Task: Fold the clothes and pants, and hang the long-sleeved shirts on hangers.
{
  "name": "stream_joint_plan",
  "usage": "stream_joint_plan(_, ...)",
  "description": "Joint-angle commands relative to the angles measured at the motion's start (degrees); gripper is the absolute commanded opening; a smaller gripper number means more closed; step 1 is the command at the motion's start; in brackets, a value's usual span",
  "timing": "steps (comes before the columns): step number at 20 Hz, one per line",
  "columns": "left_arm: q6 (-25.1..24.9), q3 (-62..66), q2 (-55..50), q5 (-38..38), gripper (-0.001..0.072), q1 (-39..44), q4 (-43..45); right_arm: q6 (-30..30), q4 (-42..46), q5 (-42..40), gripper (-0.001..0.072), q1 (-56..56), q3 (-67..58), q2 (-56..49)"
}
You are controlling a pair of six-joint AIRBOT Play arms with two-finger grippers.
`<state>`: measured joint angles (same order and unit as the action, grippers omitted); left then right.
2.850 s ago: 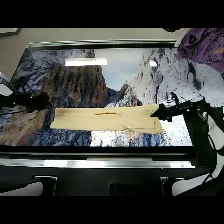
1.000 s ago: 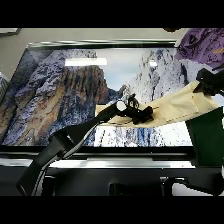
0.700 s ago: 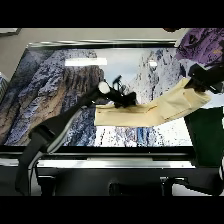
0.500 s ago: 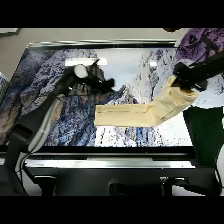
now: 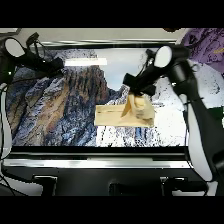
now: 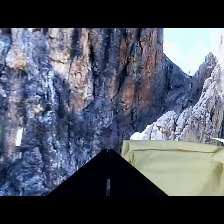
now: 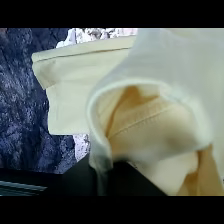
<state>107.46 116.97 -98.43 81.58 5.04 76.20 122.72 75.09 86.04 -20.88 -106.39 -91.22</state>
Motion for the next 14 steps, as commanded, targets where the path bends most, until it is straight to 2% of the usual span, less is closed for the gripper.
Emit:
stream_joint_plan(1, -1.2, -0.3, 0.9, 1.6, 0.0016, -2.5, 0.8, 2.7, -1.3, -4.8, 0.0025, -5.4, -0.1, -5.6)
stream_joint_plan(6, -1.2, -0.5, 0.8, 1.6, 0.0017, -2.6, 0.8, 4.7, -6.0, -11.8, 0.0025, -7.7, -0.1, -11.0)
stream_joint_plan(10, -1.2, -0.5, 0.8, 1.6, 0.0017, -2.6, 0.8, 4.8, -9.0, -12.8, 0.004, -7.9, -0.1, -14.1)
stream_joint_plan(13, -1.2, -1.0, 0.8, 1.5, 0.0017, -2.6, 0.8, 3.9, -11.7, -15.3, 0.0246, -7.9, -0.1, -14.8)
stream_joint_plan(14, -1.2, -1.6, 0.8, 1.5, 0.0017, -2.6, 0.8, 2.3, -13.4, -17.1, 0.0268, -7.9, -0.1, -14.7)
